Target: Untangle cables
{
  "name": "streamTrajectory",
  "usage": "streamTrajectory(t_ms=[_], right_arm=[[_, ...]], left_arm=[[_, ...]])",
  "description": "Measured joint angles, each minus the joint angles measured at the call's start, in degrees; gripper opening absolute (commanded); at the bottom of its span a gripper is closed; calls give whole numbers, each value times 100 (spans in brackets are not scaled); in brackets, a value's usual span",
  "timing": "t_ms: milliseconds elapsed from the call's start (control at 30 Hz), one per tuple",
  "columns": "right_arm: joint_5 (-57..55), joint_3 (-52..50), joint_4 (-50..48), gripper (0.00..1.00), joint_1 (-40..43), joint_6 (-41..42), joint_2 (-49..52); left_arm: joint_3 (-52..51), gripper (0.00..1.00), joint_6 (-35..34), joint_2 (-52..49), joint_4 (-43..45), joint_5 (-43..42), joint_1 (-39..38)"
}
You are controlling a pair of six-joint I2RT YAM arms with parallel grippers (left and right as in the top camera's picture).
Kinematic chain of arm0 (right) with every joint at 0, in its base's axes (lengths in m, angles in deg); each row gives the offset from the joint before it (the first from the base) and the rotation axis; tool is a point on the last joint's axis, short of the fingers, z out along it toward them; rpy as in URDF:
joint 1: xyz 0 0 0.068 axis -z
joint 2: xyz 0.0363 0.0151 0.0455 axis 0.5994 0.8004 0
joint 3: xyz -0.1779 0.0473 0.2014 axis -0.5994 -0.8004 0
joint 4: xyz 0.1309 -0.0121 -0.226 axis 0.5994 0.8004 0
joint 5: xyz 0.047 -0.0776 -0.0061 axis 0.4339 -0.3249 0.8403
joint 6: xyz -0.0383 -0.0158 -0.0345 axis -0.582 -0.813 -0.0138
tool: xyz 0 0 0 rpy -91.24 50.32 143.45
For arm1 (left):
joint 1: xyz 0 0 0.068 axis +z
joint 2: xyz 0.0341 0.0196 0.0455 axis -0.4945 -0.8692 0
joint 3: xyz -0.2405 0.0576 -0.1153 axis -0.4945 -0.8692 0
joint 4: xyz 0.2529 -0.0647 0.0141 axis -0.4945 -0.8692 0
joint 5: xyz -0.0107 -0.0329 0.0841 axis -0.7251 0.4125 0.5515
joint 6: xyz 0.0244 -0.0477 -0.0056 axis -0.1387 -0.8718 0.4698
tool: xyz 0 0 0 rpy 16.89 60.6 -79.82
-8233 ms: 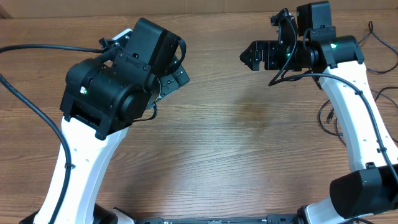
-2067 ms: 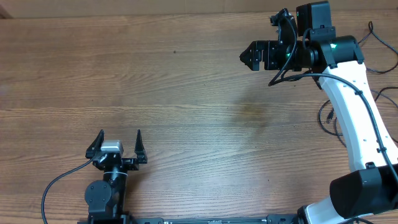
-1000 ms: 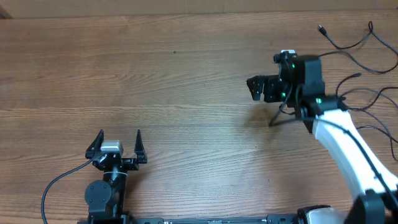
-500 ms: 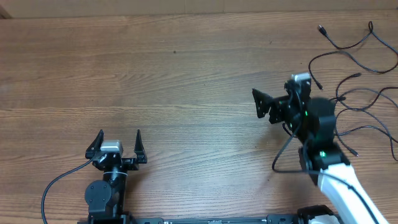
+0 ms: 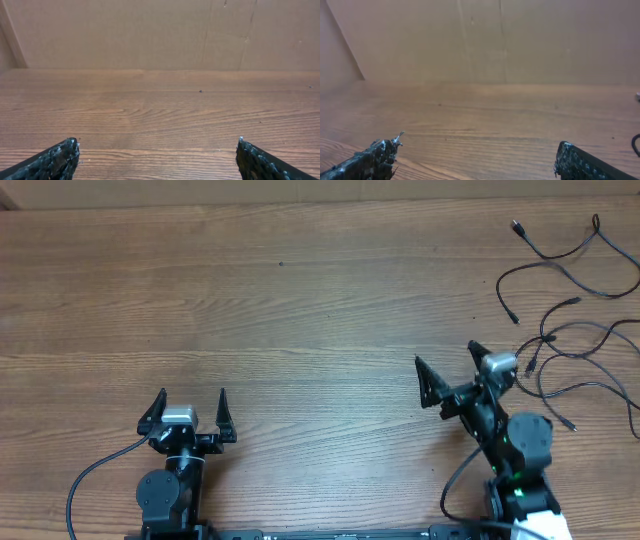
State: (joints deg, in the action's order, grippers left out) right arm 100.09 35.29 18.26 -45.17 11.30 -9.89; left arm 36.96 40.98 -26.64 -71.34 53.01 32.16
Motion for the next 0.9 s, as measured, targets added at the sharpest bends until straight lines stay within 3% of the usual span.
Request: streamTrajectory(t_ms=[233, 900], right_arm=[[-57, -608, 90, 100, 0, -2, -984], [-133, -654, 2354, 100, 693, 2, -2822]], left_arm=[[0, 100, 0, 0, -2, 0, 0], [0, 100, 2, 0, -2, 0, 0]])
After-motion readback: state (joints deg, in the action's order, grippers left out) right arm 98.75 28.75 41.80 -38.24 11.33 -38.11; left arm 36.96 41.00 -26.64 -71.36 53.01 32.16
